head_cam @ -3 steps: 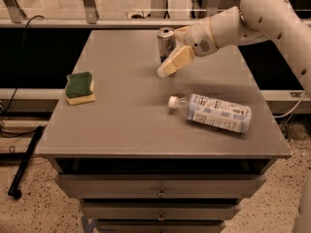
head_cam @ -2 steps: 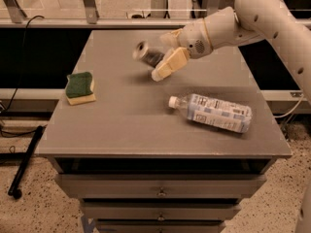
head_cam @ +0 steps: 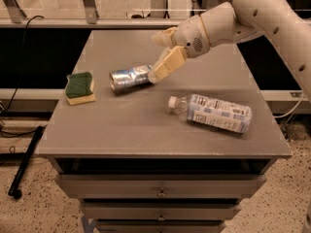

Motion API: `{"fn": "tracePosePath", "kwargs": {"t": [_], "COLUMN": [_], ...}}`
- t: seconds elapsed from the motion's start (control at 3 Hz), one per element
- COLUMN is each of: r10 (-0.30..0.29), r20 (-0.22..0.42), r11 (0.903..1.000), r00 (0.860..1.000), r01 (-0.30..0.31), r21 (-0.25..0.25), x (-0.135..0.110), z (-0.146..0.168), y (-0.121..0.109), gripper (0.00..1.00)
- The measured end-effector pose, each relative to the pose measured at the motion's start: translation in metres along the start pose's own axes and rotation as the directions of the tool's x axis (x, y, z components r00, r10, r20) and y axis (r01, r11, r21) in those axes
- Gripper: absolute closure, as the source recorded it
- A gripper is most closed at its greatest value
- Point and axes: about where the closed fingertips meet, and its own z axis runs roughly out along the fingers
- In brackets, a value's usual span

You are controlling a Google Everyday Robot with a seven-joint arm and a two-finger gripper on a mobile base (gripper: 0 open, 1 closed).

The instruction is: Knock redbull can over

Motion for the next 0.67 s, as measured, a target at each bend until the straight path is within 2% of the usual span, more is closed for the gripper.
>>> {"fn": "tracePosePath", "kwargs": {"t": [0.33, 0.67], "r10": [-0.017, -0.049], "r20": [0.004, 0.000], "r11": [0.9995, 0.9946], "r00": [1.000, 0.999], "r01": [0.017, 0.048], "r21": [0.027, 0.092], "x": [-0.002, -0.006], "z": [-0.018, -0.056], "y": [-0.003, -0.014], "gripper": [0.00, 0.00]}}
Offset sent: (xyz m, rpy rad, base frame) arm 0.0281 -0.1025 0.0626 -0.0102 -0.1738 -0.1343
